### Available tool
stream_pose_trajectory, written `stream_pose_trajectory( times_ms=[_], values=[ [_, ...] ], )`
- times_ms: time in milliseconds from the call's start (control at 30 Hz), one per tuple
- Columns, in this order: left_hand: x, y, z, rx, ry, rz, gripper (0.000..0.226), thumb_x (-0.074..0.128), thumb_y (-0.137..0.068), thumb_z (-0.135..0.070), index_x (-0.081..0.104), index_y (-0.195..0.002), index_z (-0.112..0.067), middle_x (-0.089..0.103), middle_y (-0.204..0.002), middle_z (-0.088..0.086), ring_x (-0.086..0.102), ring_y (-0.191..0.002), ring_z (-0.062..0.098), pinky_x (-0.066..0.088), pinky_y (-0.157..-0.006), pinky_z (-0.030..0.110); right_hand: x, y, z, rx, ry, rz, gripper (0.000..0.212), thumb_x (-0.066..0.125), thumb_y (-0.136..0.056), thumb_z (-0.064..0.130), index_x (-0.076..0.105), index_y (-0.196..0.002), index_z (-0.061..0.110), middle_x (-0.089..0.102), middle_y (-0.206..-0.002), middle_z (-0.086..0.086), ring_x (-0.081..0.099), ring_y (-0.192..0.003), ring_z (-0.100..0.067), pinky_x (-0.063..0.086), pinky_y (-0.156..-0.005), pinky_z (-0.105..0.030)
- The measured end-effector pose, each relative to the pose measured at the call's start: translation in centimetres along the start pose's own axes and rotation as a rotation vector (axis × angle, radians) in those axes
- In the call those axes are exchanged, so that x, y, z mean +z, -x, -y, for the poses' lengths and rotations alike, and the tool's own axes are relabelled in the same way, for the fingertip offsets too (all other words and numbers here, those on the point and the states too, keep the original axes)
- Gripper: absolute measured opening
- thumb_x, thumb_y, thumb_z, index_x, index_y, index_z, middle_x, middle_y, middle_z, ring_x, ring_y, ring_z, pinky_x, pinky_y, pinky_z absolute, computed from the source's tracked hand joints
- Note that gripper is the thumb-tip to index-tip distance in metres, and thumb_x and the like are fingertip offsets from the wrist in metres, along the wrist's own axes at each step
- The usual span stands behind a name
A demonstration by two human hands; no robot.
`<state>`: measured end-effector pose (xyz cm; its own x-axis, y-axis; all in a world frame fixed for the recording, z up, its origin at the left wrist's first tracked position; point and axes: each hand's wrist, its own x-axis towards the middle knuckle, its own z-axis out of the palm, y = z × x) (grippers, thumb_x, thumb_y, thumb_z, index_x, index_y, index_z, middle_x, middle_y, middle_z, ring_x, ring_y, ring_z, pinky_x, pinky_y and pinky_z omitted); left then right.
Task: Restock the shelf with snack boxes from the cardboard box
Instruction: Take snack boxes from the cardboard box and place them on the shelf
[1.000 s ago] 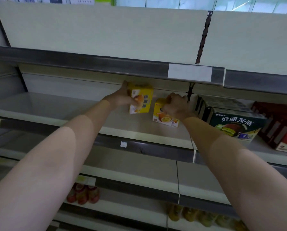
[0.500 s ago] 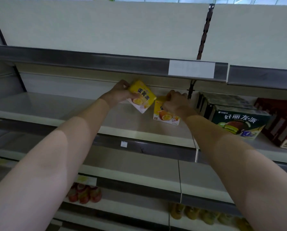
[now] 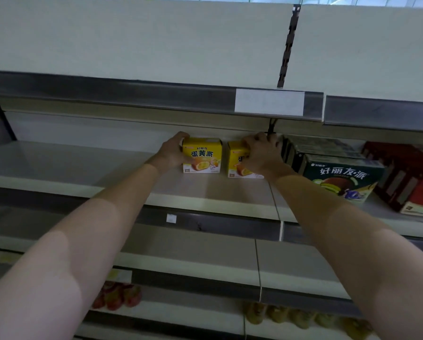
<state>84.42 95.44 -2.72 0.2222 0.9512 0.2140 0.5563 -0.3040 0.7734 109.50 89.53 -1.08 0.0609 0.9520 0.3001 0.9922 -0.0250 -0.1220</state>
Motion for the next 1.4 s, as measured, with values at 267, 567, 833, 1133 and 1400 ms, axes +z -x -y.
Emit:
stream_pose_trajectory(
  times_ms=[267,567,833,1133,1400],
  values=[
    [4.6,-3.2,-1.7,0.073,-0.209,-0.074,0.083,0.082,-0.076,-0.014,0.039,-0.147,-0.015,0.048,-0.134,0.022,0.05,-0.123,0.037,0.042,-0.097,0.031,1.5,-0.6,-2.1,0.013,-0.009,-0.087,0.076,0.072,-0.075,0.047,0.047,-0.139,0.015,0.032,-0.146,-0.016,0.02,-0.138,-0.042,0.031,-0.111,-0.054],
    [5.2,-5.1,-1.9,0.104,-0.251,-0.022,0.072,0.079,-0.075,-0.002,0.049,-0.138,-0.021,0.036,-0.134,0.019,0.05,-0.117,0.036,0.042,-0.101,0.032,2.4,-2.8,-2.8,0.058,-0.077,-0.094,0.078,0.081,-0.078,0.036,0.043,-0.142,0.013,0.026,-0.15,-0.018,0.02,-0.139,-0.044,0.038,-0.108,-0.055],
    [5.1,-5.1,-1.9,0.107,-0.213,-0.017,0.078,0.089,-0.06,-0.003,0.055,-0.126,-0.027,0.051,-0.128,0.015,0.058,-0.11,0.032,0.053,-0.094,0.043,2.3,-3.0,-2.9,0.046,-0.063,-0.079,0.078,0.079,-0.08,0.037,0.041,-0.143,0.01,0.029,-0.149,-0.016,0.022,-0.137,-0.045,0.034,-0.112,-0.052],
    [1.3,-2.7,-1.9,0.079,-0.142,0.09,0.071,0.088,-0.061,0.0,0.058,-0.122,-0.017,0.059,-0.121,0.002,0.061,-0.104,0.023,0.053,-0.086,0.032,2.8,-1.5,-1.2,0.134,-0.184,-0.248,0.089,0.083,-0.078,0.028,0.03,-0.144,0.0,0.022,-0.148,-0.028,0.026,-0.134,-0.045,0.033,-0.112,-0.046],
    [-0.8,0.4,-1.6,0.171,-0.052,0.229,0.048,0.08,-0.078,-0.005,0.058,-0.116,-0.024,0.062,-0.111,0.003,0.065,-0.101,0.025,0.057,-0.085,0.04,1.9,-1.5,-1.4,0.2,-0.309,-0.196,0.063,0.053,-0.087,-0.008,0.03,-0.145,0.0,0.019,-0.152,-0.027,0.039,-0.131,-0.044,0.039,-0.109,-0.04]
  ],
)
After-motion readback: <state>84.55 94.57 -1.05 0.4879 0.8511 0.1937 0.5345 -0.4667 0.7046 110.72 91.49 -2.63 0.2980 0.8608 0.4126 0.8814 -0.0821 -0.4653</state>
